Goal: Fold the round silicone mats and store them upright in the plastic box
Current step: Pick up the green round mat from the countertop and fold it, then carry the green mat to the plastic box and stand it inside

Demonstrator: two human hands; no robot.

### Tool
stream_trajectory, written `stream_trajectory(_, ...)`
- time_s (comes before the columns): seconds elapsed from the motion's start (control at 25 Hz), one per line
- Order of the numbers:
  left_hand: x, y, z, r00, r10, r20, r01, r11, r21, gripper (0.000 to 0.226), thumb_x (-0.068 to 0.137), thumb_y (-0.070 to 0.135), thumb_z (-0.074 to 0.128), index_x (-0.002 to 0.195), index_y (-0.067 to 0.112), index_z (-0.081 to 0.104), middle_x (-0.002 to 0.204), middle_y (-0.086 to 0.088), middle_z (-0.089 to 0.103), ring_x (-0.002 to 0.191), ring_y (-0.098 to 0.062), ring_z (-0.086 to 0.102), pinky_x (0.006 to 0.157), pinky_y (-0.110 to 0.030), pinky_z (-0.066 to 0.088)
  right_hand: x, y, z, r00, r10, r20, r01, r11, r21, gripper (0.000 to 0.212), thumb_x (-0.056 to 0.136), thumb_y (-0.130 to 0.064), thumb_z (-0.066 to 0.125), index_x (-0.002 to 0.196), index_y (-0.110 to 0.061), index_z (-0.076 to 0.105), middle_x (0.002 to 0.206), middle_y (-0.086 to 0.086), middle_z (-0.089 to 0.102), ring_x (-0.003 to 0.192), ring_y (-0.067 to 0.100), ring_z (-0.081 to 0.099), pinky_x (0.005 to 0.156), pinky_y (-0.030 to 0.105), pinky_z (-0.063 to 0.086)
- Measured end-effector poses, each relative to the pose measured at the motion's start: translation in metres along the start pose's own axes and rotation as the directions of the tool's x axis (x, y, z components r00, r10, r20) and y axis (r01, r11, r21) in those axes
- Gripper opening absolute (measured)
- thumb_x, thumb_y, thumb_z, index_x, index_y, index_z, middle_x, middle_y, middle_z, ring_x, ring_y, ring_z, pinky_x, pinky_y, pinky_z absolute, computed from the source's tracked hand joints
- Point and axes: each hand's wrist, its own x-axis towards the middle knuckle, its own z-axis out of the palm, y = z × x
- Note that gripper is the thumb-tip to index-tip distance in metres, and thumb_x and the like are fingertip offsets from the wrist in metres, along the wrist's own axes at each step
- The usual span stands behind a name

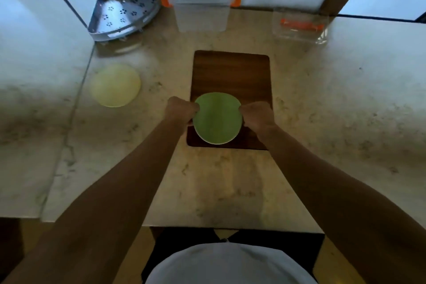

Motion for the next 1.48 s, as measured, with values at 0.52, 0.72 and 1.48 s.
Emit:
stream_trajectory(0.52, 0.091, -0.005, -0.215, 0.99, 0.017, -0.139, -0.024, 0.998, -0.052, 0.01, 0.076, 0.005, 0.071, 0.075, 0.0, 0.063, 0.087, -0.026, 0.069, 0.082, -0.038, 0.069, 0.062, -0.042, 0.056, -0.002, -0.155, 0.191, 0.99, -0.087, 0.112, 0.097, 0.992, -0.08, 0.027, 0.081, -0.019, 0.056, 0.056, -0.01, 0.057, 0.063, 0.009, 0.058, 0.06, 0.022, 0.056, 0.055, 0.03, 0.045)
stream_trajectory(0.72, 0.132, 0.003, -0.25, 0.983, 0.0, -0.183, -0.013, 0.998, -0.068, 0.007, 0.076, 0.008, 0.073, 0.073, 0.006, 0.067, 0.084, -0.026, 0.071, 0.076, -0.035, 0.071, 0.07, -0.049, 0.06, 0.022, -0.19, 0.232, 0.985, -0.145, 0.097, 0.158, 0.975, -0.153, 0.026, 0.082, -0.02, 0.056, 0.08, -0.001, 0.074, 0.079, 0.016, 0.073, 0.074, 0.031, 0.069, 0.068, 0.039, 0.057)
stream_trajectory(1.48, 0.202, -0.002, -0.266, 0.966, 0.157, -0.203, -0.096, 0.955, 0.28, 0.012, 0.068, 0.008, 0.06, 0.066, 0.003, 0.071, 0.069, -0.018, 0.071, 0.062, -0.023, 0.063, 0.062, -0.034, 0.055, 0.073, -0.202, 0.286, 0.982, -0.183, 0.05, 0.189, 0.967, -0.17, 0.023, 0.083, -0.017, 0.061, 0.099, -0.015, 0.077, 0.095, 0.003, 0.077, 0.071, 0.006, 0.059, 0.046, 0.0, 0.033)
